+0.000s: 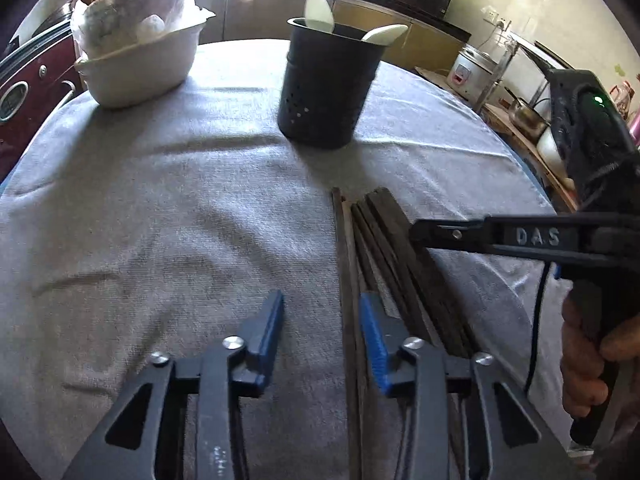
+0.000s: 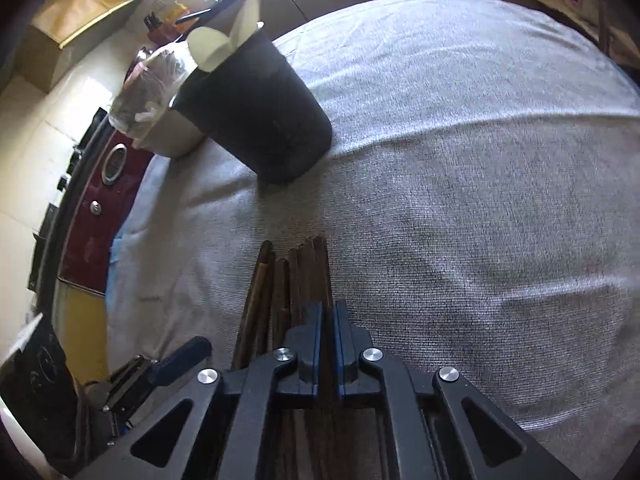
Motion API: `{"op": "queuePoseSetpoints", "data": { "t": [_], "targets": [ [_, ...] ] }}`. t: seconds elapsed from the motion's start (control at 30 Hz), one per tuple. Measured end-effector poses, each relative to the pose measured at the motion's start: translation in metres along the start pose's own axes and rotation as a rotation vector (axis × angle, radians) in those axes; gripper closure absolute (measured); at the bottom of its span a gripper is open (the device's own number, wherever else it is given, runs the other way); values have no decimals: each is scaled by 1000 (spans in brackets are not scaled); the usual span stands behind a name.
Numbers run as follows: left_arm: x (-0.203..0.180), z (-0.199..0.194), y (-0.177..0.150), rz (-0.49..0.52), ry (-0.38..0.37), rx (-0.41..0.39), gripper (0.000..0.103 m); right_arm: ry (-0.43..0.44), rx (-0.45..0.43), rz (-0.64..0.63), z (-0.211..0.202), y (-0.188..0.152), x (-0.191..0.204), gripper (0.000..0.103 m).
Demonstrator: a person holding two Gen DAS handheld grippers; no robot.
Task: Organize utensils
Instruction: 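Close the right gripper on one chopstick while the left gripper grasps another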
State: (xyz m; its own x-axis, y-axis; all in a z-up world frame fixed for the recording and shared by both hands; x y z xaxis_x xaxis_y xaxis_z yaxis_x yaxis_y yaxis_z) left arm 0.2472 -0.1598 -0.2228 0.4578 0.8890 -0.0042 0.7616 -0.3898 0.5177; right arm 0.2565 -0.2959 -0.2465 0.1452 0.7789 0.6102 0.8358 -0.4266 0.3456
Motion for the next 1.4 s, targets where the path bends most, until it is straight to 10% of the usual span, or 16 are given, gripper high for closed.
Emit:
{"op": "queuePoseSetpoints", "data": {
  "t": [0.2,1.4],
  "targets": [
    [14,4,2,-39,-1,20,91,-42,-9,-8,-3,1,-4,98],
    [-25,18,24,51,-19,27,85,12,8,54,-17,5,-30,97]
  ]
}}
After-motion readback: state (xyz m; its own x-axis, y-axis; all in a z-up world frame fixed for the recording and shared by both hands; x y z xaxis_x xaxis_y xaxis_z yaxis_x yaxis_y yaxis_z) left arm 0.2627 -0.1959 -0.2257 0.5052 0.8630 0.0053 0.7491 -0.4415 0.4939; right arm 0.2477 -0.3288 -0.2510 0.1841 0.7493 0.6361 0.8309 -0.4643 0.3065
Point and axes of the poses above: each gripper's, at about its wrist camera, not at the fingertips, and z roughly the way its jaws point, x to its left, y to its top, the point moved 4 cm from there along z, roughly the way its jaws point, and after that the axes turned 14 degrees about y, right-handed, at the moved point
